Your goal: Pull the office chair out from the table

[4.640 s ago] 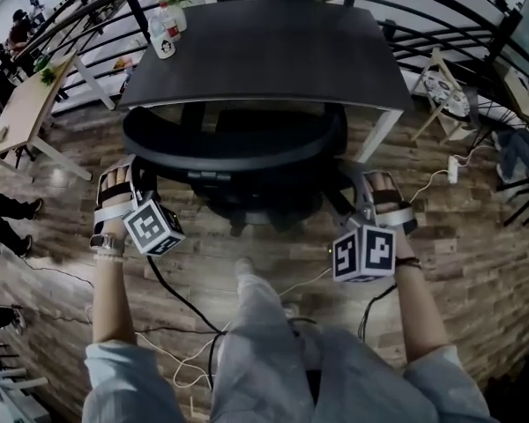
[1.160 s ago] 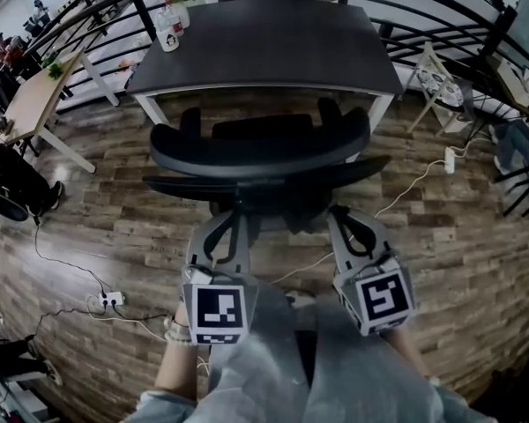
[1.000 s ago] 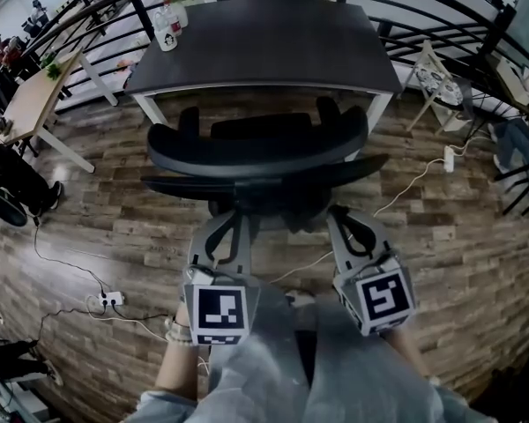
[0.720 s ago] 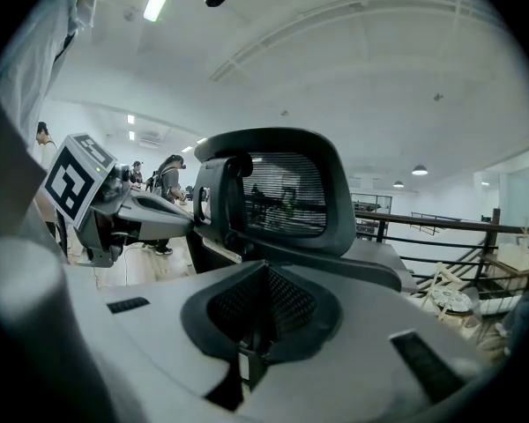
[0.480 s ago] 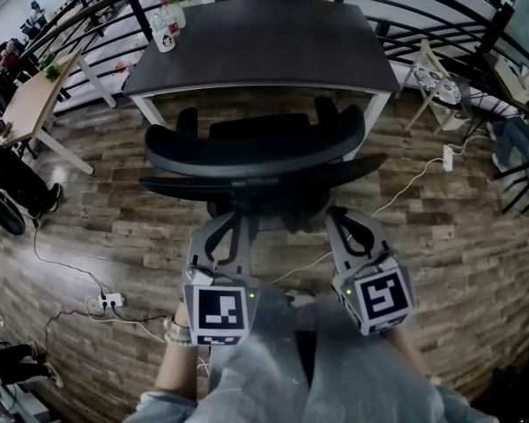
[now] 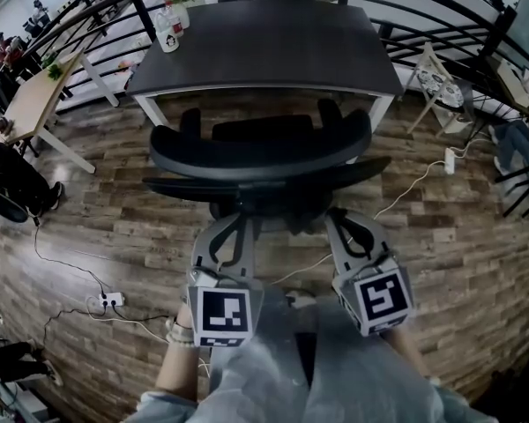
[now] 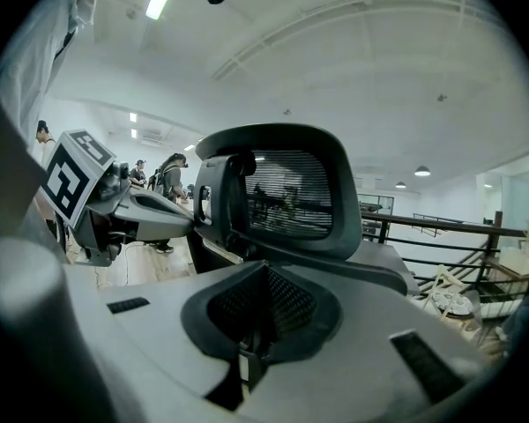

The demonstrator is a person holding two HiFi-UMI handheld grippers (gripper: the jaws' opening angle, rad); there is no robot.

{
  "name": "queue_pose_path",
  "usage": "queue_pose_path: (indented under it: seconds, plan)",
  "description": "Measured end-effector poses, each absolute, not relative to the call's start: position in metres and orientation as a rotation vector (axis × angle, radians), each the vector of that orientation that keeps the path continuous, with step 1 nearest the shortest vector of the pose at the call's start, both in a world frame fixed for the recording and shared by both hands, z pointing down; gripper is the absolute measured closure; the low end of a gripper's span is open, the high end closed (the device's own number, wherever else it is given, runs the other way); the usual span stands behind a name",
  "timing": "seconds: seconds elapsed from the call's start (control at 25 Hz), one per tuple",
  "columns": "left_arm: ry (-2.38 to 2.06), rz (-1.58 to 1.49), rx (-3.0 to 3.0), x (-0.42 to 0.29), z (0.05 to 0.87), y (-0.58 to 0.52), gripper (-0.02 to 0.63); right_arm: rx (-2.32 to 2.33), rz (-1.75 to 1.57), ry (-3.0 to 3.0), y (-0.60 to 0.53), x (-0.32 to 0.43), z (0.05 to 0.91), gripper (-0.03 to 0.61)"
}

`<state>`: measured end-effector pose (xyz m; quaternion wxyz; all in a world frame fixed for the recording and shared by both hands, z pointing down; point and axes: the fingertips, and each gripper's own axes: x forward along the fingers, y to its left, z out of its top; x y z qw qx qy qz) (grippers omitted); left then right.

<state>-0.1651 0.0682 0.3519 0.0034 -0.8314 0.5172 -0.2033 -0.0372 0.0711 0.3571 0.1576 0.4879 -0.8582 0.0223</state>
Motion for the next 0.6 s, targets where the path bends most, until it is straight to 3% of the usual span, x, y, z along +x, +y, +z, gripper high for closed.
queue_pose_path:
  seconds: [0.6]
  plan:
    - [1.612,-0.64,-2.597,-0.1645,0.3502,0.0676,0.611,1.387,0.065,-2.45,0.0747,-0.0406,0.3581,0.575]
